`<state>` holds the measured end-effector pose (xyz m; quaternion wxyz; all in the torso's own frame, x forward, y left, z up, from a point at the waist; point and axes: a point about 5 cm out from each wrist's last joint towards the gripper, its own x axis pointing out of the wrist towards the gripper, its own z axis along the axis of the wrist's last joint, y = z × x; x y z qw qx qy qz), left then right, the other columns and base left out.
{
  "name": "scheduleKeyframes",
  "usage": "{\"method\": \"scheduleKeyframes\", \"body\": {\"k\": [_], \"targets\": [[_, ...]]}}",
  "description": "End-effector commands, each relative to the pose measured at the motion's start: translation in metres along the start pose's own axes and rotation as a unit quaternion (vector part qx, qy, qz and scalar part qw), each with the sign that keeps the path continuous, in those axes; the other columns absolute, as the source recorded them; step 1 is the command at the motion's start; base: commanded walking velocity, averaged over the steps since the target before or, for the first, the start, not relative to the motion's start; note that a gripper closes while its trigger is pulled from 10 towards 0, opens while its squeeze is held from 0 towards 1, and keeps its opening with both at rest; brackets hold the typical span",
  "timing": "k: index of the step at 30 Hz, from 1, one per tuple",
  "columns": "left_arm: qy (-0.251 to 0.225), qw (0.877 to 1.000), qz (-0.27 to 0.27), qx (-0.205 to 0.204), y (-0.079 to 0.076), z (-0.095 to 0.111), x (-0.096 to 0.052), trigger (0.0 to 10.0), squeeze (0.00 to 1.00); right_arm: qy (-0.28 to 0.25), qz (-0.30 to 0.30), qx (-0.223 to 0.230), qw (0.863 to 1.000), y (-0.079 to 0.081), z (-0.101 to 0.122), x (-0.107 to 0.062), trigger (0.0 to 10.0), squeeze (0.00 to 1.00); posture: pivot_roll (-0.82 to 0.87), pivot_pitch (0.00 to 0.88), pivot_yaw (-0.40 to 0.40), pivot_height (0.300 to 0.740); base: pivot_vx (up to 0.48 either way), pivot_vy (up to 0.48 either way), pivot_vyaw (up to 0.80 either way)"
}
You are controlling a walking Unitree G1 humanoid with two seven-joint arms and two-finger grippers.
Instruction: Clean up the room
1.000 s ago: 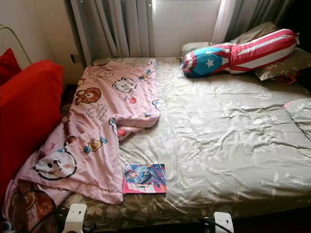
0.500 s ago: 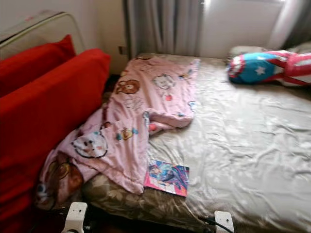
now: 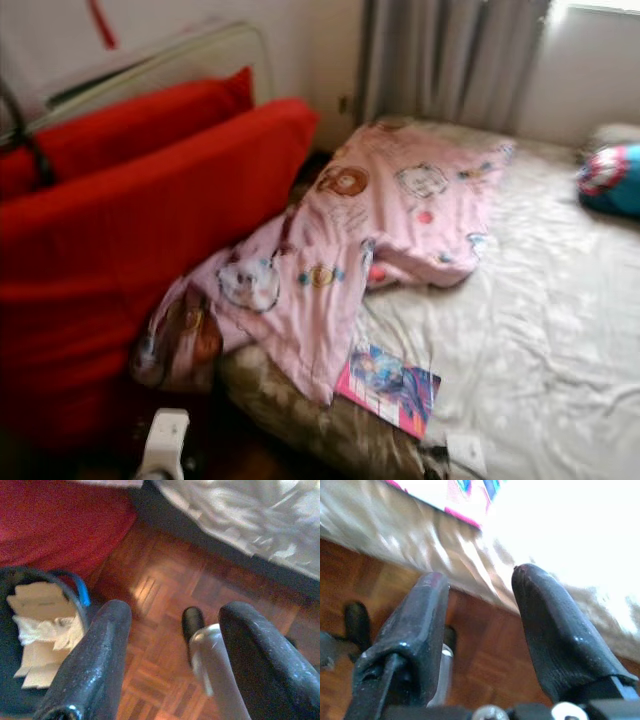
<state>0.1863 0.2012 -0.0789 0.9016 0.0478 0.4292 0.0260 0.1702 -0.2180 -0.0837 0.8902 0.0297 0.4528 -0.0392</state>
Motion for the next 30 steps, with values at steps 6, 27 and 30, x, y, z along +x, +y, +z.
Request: {"method": "scheduleKeyframes", "body": {"k": [6,27,30], "targets": [[-0.004,1.000,-0.003,0.003,-0.0028,0.0045,0.0012,10.0,0.00,0.014,-0.010,0.004,1.000,-0.0073,-0.0109,-0.0035,10.0,0.00,-0.06,0.000,-0.024,0.740,0.000,0.000,0.00],[-0.004,1.000,0.004,-0.002,0.0038,0.0011,0.0000,10.0,0.00,0.015,0.002,-0.003,1.000,-0.0062,-0.0109,-0.0035,10.0,0.00,-0.05,0.000,-0.026,0.740,0.000,0.000,0.41],[-0.003,1.000,0.004,-0.001,0.0043,0.0009,-0.0001,10.0,0.00,0.014,0.000,0.006,1.000,-0.0062,-0.0112,-0.0036,10.0,0.00,-0.06,0.000,-0.026,0.740,0.000,0.000,0.00]]}}
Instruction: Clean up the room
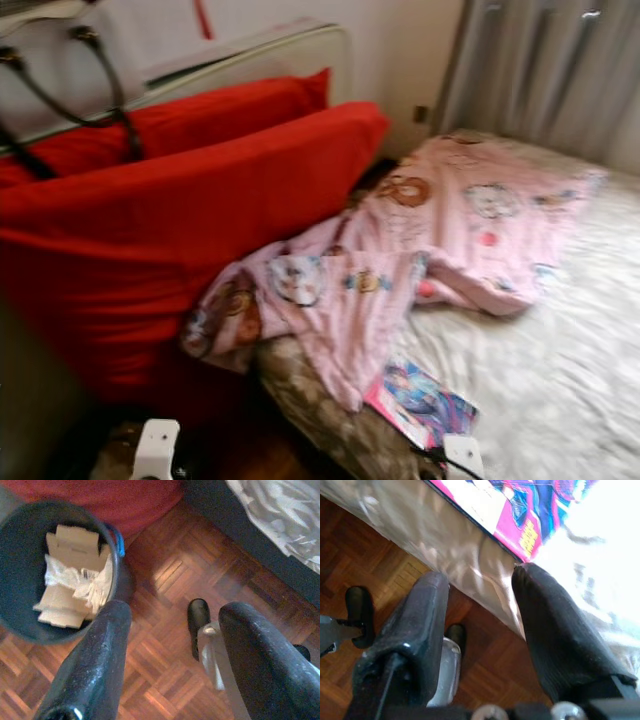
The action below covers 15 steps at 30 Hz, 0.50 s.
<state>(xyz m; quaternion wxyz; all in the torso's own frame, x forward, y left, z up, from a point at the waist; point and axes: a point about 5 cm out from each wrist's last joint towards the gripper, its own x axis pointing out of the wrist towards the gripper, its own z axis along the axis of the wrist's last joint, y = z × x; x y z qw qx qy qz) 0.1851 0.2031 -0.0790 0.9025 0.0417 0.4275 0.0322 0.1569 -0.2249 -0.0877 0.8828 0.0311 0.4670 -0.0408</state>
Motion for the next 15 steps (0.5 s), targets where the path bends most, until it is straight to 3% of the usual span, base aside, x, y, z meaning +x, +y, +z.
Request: {"method": "scheduleKeyframes", "body": {"k": [1,15], "targets": [[-0.001,1.000,0.001,0.007,0.0024,0.0020,0.0004,10.0,0.00,-0.003,0.001,0.004,1.000,0.0020,0.0012,0.0006,10.0,0.00,-0.06,0.000,-0.026,0.740,0.000,0.000,0.00],[-0.003,1.000,-0.006,0.000,0.0001,0.0025,0.0006,10.0,0.00,-0.004,0.001,0.011,1.000,0.0023,0.0013,0.0007,10.0,0.00,-0.06,0.000,-0.023,0.740,0.000,0.000,0.00]]}}
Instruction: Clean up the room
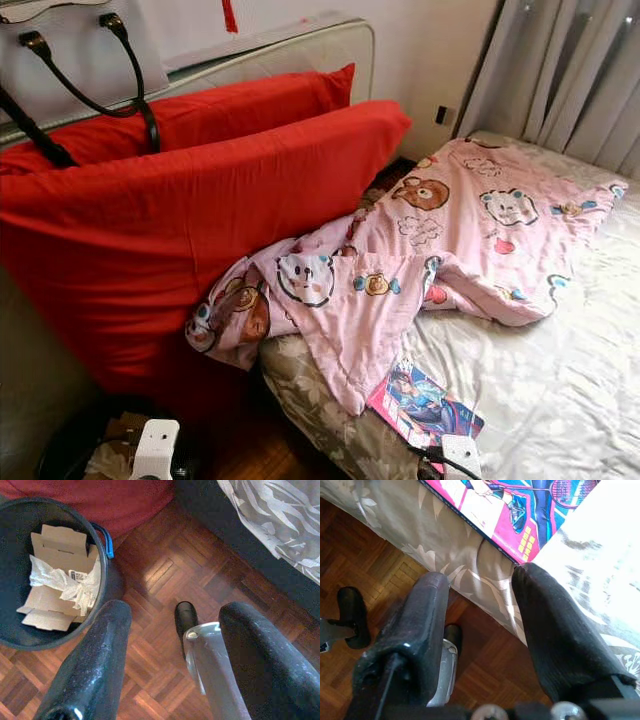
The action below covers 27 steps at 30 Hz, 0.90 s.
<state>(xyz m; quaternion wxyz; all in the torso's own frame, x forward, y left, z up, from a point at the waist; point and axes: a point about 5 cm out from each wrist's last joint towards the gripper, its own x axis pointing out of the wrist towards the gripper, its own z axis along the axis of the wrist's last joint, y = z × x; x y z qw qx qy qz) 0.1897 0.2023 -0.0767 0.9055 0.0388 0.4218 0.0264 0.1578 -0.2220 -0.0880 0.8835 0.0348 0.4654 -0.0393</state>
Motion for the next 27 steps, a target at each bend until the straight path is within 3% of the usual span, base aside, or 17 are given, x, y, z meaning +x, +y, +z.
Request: {"method": "scheduleKeyframes", "body": {"k": [1,27], "targets": [[0.003,1.000,0.000,0.000,0.0007,-0.0024,-0.0005,10.0,0.00,-0.003,-0.003,0.009,1.000,-0.0007,0.0010,0.0001,10.0,0.00,-0.06,0.000,-0.023,0.740,0.000,0.000,0.00],[-0.002,1.000,-0.009,0.006,-0.0058,0.0009,0.0005,10.0,0.00,0.000,-0.002,0.008,1.000,-0.0014,0.0000,-0.0003,10.0,0.00,-0.06,0.000,-0.026,0.740,0.019,0.000,0.00]]}}
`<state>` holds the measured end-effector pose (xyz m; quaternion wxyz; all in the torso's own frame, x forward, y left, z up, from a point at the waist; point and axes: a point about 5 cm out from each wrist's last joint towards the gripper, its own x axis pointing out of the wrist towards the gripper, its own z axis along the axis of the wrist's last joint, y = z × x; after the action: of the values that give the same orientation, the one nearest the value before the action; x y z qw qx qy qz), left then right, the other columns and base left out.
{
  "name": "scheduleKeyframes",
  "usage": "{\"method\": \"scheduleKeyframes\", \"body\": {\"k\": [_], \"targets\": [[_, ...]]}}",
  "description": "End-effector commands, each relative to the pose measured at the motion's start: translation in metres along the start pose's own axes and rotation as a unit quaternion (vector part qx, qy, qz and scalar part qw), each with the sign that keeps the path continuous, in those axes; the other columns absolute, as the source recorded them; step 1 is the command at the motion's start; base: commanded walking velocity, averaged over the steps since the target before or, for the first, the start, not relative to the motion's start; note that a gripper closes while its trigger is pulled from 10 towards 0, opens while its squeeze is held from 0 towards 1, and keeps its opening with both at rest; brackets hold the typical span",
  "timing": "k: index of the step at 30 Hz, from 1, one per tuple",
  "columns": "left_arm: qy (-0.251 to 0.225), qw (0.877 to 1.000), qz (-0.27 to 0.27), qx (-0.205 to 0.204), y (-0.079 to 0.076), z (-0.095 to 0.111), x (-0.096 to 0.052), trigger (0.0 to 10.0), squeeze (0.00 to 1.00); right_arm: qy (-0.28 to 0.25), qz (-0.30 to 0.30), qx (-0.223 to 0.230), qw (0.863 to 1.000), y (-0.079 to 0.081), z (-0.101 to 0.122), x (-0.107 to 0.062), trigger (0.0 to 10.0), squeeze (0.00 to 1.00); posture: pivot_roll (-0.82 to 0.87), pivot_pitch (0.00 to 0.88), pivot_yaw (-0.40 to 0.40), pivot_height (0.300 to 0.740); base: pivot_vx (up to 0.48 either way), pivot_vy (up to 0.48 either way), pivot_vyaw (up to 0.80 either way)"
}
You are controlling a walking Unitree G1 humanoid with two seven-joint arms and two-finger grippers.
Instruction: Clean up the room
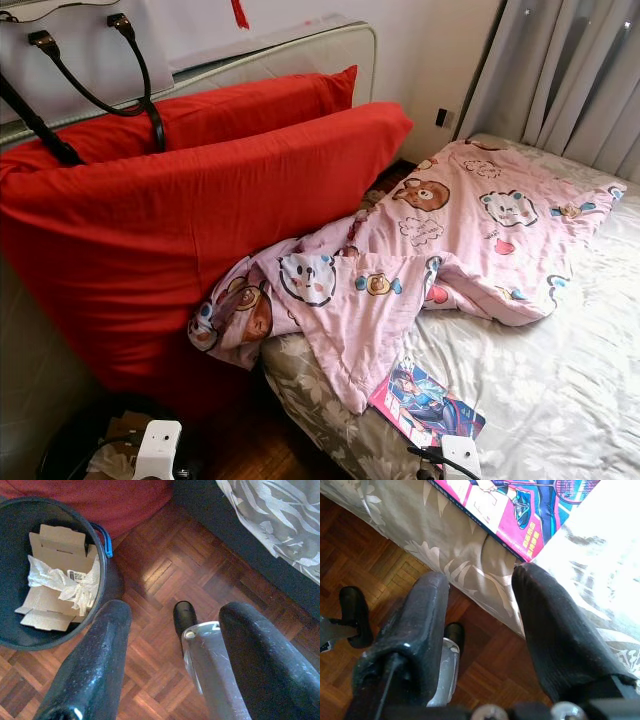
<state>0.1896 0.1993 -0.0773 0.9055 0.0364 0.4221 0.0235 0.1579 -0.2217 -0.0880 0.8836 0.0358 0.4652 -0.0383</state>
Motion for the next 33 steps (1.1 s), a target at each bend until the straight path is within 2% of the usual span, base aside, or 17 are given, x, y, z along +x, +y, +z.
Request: {"method": "scheduleKeyframes", "body": {"k": [1,19,23,28,33], "targets": [[-0.002,1.000,-0.005,0.007,-0.003,0.001,0.000,10.0,0.00,0.000,-0.003,0.007,1.000,-0.002,0.000,0.000,10.0,0.00,-0.06,0.000,-0.026,0.740,0.000,0.000,0.00],[0.011,1.000,-0.004,0.011,0.000,-0.008,-0.002,10.0,0.00,0.002,-0.003,0.003,1.000,-0.002,-0.002,-0.001,10.0,0.00,-0.06,0.000,-0.024,0.740,0.247,0.000,0.00],[0.002,1.000,-0.006,0.018,0.002,-0.006,-0.002,10.0,0.00,-0.001,-0.006,0.005,1.000,-0.002,-0.002,-0.001,10.0,0.00,-0.06,0.000,-0.024,0.740,0.000,0.000,0.00],[-0.039,0.999,-0.020,0.022,-0.002,0.012,0.001,10.0,0.00,-0.019,-0.010,0.026,0.999,-0.003,-0.001,-0.001,10.0,0.00,-0.06,0.000,-0.024,0.740,0.000,0.000,0.00],[-0.101,0.994,-0.039,0.000,-0.006,0.035,0.002,10.0,0.00,-0.058,-0.015,0.057,0.997,-0.003,0.003,-0.003,10.0,0.00,-0.06,0.000,-0.025,0.740,0.000,0.000,0.00]]}}
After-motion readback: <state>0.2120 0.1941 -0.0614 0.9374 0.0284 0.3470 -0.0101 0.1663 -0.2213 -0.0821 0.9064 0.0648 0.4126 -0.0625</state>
